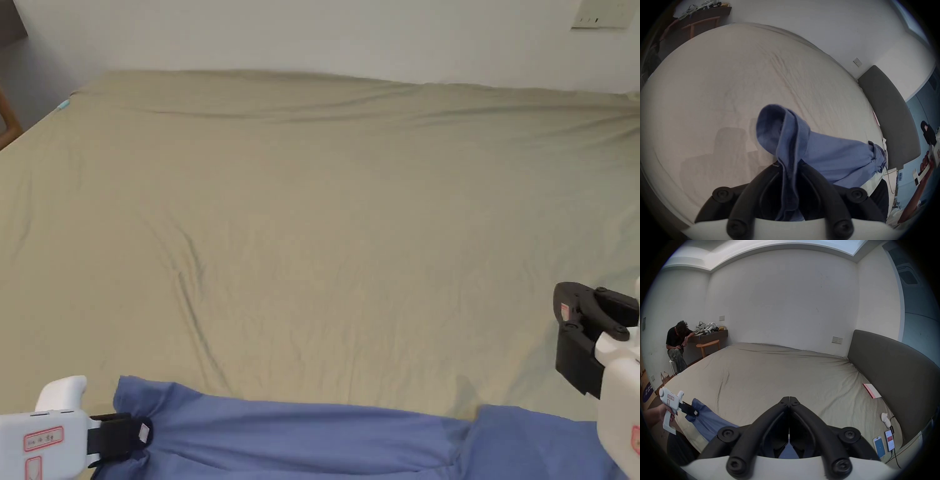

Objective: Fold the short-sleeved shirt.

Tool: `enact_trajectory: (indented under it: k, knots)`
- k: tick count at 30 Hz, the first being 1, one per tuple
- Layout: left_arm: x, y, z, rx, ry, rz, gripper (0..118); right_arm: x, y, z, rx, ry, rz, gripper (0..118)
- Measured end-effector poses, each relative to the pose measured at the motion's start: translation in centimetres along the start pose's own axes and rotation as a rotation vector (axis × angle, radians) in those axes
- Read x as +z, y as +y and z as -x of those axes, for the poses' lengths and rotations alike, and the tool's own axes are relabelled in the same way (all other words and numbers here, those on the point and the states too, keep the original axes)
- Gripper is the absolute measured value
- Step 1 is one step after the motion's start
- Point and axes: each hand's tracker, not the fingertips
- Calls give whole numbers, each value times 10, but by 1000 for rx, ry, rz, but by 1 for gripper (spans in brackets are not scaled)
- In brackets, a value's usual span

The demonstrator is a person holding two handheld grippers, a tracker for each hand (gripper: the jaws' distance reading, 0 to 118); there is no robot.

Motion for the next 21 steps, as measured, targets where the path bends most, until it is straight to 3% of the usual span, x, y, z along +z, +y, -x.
enact_trajectory:
  k: [9, 11, 21]
  knots:
    - [38, 14, 20, 15, 158, -127, 9, 6, -3, -12, -14, -16, -3, 1]
    - [46, 17, 24, 87, 198, -126, 9, 7, -5, -16, -22, -24, -5, 1]
    - [74, 18, -63, -33, -36, -99, 9, 11, -9, -24, -33, -17, 1, 1]
